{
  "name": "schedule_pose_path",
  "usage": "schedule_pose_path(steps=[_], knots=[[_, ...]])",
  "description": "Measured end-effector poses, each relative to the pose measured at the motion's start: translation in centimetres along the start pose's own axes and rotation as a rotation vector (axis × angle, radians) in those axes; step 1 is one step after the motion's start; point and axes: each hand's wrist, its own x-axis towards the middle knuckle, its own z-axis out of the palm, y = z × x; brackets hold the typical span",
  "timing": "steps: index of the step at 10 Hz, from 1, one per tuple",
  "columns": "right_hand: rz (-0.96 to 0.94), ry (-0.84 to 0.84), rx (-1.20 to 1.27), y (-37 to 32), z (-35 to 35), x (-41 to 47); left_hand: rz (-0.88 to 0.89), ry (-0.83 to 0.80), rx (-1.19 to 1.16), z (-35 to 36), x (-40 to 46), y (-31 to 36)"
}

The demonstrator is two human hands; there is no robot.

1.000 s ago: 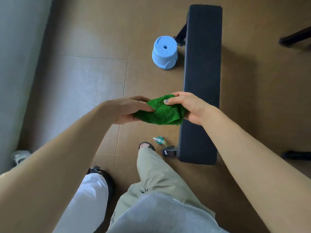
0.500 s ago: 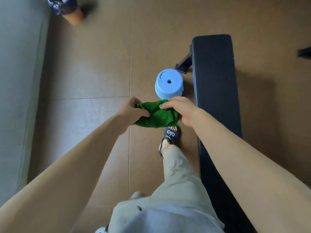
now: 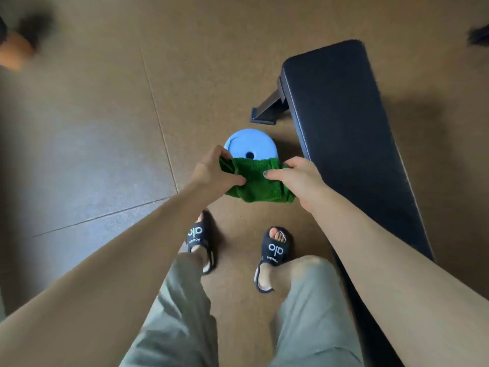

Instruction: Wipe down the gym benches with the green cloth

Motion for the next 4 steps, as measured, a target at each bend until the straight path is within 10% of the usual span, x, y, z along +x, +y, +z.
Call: schedule_pose_path(steps=[2,4], knots=[[-0.155,0.12,-0.069,2.6,3.9,13.7,0.221,0.054,0.139,2.8,14.5,-5.7],[-0.277,0.155,-0.6,7.4,7.0,24.2,0.007,-0.178,0.418,5.5,25.6,-12.5]])
